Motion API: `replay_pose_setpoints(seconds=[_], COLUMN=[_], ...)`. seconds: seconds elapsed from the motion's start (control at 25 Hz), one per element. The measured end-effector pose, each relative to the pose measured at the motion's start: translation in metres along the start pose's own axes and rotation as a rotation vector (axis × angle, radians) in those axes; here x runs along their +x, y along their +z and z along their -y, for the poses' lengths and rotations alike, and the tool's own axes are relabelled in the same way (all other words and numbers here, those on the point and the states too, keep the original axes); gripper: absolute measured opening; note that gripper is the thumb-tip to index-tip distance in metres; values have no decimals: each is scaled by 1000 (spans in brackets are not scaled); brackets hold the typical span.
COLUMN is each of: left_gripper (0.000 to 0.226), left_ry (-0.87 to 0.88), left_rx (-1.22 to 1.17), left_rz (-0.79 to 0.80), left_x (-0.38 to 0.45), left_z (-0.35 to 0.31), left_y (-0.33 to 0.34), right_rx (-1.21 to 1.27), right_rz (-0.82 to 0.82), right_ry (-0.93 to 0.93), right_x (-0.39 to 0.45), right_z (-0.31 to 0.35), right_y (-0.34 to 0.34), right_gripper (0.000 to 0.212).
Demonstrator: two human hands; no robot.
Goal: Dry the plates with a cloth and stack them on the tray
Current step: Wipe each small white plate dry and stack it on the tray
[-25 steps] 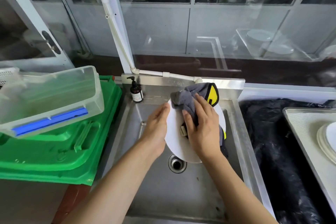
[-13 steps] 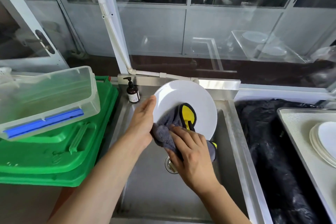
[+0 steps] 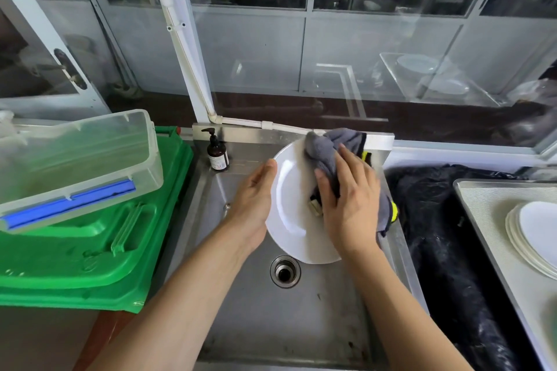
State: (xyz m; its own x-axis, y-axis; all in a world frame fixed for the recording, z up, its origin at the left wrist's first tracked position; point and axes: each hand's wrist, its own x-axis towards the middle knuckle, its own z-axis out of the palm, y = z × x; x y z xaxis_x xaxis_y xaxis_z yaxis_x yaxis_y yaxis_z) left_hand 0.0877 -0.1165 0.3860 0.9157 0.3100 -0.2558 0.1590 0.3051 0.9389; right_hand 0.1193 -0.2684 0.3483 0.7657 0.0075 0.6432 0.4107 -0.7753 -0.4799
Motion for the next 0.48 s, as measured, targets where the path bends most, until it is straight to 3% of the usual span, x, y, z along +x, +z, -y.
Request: replay_pose_setpoints(seconds=[0.16,0.32,0.48], left_gripper=[19,31,16], left_ry=[-20,-35,-51], left_rx=[-66,-35,-35], left_rz=[-93,-86,-152], left_x=[7,8,12], left_z=[-5,-9,-19], left_y=[-1,-7,-16], right_rx=[8,30,81], right_rz=[148,223,371], right_ry=[-140,-227,-413], right_x=[-6,-17,-63], right_z=[28,22,13], right_y=[7,6,1], right_gripper=[57,55,50])
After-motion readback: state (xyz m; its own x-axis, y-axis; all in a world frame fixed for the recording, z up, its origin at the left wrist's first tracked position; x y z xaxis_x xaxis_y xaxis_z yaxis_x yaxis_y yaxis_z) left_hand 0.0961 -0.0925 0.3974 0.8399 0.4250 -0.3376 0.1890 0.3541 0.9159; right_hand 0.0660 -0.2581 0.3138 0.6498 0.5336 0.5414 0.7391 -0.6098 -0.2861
